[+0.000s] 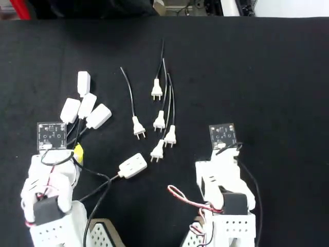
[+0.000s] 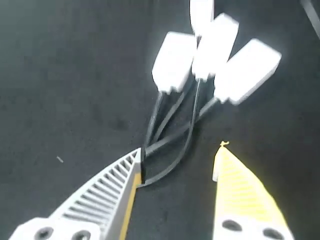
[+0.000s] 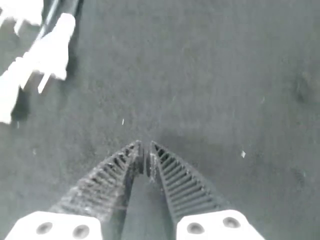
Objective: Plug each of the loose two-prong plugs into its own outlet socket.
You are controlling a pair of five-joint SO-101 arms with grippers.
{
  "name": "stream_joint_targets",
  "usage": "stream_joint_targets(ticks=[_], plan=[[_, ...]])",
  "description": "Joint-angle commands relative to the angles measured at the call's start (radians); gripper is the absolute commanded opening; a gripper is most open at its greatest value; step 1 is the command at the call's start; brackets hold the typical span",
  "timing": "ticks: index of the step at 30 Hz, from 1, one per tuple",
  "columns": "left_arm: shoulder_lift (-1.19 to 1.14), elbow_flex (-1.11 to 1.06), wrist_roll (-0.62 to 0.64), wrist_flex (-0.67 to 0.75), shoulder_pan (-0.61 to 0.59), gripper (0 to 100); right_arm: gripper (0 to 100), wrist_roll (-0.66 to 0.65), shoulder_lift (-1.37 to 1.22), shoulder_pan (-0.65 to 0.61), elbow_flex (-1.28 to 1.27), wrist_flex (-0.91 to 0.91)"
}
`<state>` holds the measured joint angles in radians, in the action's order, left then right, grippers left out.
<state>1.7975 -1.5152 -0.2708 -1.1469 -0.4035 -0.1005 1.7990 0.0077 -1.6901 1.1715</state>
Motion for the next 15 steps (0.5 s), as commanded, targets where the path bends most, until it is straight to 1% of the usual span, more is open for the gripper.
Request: stream_joint_targets(ticks=[1, 4, 7, 10, 12, 15], plan=[[0.008, -0.022, 0.025, 0.048, -0.018, 23, 3.2, 0.005, 0.002, -0.011, 0.054, -0.13], [0.008, -0.058, 0.018, 0.032, 0.008, 23, 3.3, 0.04, -0.025, -0.011, 0.133, -0.149], [0.008, -0.068, 0.017, 0.02, 0.008, 23, 3.3, 0.066, -0.153, -0.025, 0.249, -0.158], [0.008, -0.074, 0.002, 0.02, 0.007, 23, 3.3, 0.126, -0.403, -0.1, 0.401, -0.158], [0.008, -0.099, -0.044, 0.018, 0.01, 23, 3.4, 0.178, -0.618, -0.155, 0.526, -0.158], [0.008, -0.134, -0.103, 0.02, 0.016, 23, 6.4, 0.253, -0.932, -0.239, 0.714, -0.15]])
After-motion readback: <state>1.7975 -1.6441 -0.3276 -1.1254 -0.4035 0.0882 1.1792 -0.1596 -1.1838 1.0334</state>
